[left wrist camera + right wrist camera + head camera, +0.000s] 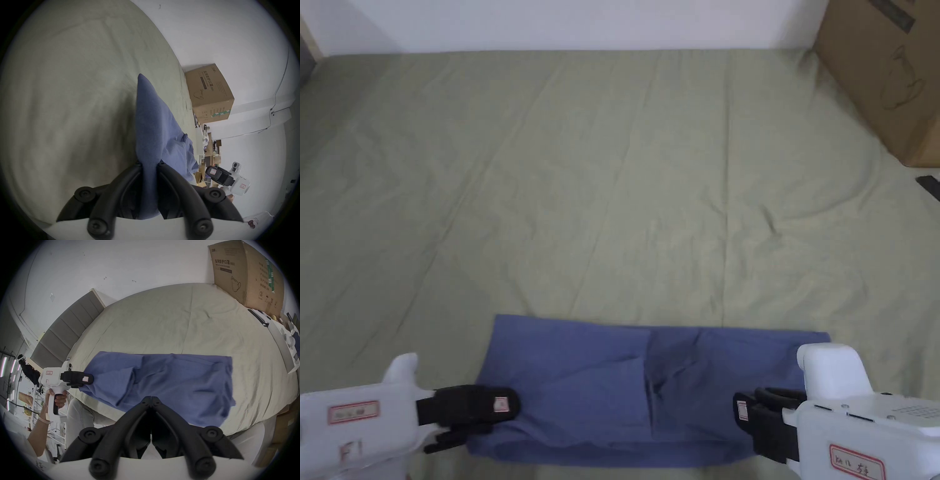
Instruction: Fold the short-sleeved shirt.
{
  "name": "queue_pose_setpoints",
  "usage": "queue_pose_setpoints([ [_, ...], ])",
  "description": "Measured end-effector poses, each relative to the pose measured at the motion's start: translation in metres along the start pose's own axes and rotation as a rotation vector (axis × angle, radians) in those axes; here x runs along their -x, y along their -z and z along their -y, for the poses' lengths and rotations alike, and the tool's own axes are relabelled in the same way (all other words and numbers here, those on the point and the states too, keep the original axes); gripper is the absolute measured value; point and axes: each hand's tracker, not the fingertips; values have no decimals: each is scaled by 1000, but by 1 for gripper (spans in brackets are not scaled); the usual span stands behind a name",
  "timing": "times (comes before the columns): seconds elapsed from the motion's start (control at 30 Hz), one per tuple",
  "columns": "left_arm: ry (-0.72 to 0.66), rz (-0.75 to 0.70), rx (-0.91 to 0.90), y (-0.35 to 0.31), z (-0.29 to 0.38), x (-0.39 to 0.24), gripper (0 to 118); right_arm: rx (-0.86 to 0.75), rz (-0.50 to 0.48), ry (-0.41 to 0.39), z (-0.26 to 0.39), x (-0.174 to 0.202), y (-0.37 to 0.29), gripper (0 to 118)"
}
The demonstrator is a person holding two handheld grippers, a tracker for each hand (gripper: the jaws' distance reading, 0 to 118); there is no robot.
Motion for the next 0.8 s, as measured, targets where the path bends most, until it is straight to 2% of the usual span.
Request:
queue_pose_setpoints([
  [0.2, 3, -132, -75, -43, -1, -7, 6, -12, -2, 23, 2, -8, -2, 0],
  [0.3, 85, -176, -93, -46, 3, -38, 6, -20, -5, 33, 3, -12, -4, 0],
  [0.37, 175, -268, -94, -39, 6, -73, 6, -25, -5, 41, 4, -16, -5, 0],
  [0.43, 216, -437, -80, -27, 6, -108, 6, -32, -4, 52, 4, -21, -7, 0],
  [0.5, 300, -543, -110, -11, 13, -150, 6, -45, -1, 64, 6, -27, -12, 0],
  [0.57, 397, -525, -120, 10, 15, -175, 6, -58, 5, 85, 8, -36, -16, 0],
  [0.7, 552, -418, 4, 64, 31, -229, 6, -69, 32, 112, 9, -57, -24, 0],
  [0.8, 616, -343, 106, 108, 41, -253, 6, -84, 51, 141, 12, -75, -32, 0],
])
